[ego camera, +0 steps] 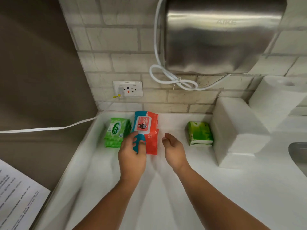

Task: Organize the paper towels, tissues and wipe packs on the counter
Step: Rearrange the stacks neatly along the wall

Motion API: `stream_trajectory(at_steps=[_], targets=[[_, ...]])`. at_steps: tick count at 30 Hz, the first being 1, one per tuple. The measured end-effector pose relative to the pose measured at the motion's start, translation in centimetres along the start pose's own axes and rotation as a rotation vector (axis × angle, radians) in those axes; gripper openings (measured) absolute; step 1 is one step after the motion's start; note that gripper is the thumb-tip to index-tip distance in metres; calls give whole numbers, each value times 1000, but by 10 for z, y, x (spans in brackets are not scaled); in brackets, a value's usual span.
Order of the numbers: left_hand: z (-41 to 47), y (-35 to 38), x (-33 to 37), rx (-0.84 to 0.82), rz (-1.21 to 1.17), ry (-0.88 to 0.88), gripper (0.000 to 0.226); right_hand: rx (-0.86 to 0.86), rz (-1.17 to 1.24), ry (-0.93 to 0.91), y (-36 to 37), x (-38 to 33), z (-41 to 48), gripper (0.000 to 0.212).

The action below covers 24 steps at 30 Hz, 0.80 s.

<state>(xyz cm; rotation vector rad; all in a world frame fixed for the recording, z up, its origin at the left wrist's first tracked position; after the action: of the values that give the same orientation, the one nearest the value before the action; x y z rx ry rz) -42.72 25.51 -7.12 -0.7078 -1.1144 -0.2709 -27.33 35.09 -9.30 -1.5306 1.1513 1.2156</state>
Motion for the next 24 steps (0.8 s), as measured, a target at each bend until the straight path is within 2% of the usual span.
stream_trajectory(at_steps=[3,6,14,18,22,24], targets=[[-13,22,22,-48,-55,137,24,89,2,-74,-26,-6,6,38],[-23,60,42,-174,-51,198,20,151,6,-120,-56,-13,9,36],[-29,183,29,-573,94,-92,26,372,-257,-97,-138,0,34,45],[-29,217,15,-634,151,-191,31,356,-251,16,-148,30,50,47],[-30,234,16,-638,109,-219,32,335,-195,83,-149,46,60,55],[-29,237,17,-622,84,-222,32,338,-154,112,-150,53,67,49]])
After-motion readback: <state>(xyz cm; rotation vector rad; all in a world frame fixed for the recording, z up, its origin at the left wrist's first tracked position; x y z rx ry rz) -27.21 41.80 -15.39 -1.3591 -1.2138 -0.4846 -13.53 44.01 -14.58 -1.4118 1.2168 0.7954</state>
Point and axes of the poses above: each hand's wrist, its own z-axis towards the middle knuckle, its own y-axis out of the palm, x = y × z, the point moved 7 cm from there along z, towards the middle knuckle, and after that the axes turned 9 degrees about z, right-handed, at the moved point
